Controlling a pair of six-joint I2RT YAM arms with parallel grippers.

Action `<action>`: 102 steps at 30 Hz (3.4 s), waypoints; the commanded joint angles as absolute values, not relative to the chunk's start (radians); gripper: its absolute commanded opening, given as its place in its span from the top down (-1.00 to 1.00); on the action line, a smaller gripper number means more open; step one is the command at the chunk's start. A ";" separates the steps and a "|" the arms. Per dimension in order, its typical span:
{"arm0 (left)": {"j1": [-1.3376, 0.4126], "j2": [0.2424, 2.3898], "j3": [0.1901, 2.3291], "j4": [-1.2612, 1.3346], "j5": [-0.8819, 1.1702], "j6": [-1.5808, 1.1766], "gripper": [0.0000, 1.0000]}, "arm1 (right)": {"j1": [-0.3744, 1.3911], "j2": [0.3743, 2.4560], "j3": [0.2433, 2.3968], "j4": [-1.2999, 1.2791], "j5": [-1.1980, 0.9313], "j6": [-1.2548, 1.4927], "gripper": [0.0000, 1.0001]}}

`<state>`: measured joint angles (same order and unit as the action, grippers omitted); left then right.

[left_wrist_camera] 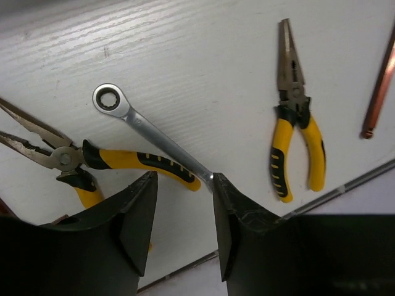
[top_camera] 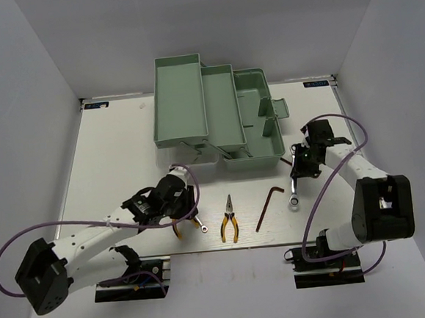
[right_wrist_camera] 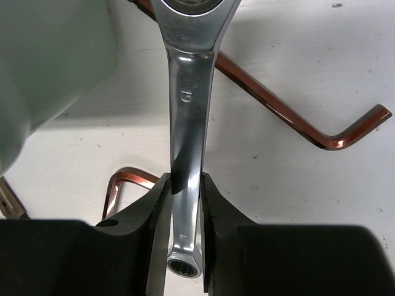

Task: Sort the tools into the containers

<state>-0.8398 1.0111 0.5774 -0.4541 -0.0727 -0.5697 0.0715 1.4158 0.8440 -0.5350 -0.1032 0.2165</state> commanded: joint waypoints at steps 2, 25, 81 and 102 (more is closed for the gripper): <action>-0.839 1.089 0.592 -0.394 -0.138 -0.620 -0.03 | 0.066 1.370 0.842 -0.537 -0.150 0.183 1.00; -0.861 1.429 0.741 -0.357 -0.245 -0.756 -0.04 | 0.072 1.244 1.215 -0.572 -0.328 0.118 1.00; -1.140 1.718 0.882 -0.704 -0.432 -1.072 1.00 | 0.031 1.152 0.979 -0.344 -0.299 0.230 -0.19; -1.259 1.376 1.179 -0.585 -0.376 -0.666 1.00 | -0.077 1.083 0.876 -0.380 -0.286 0.163 -0.04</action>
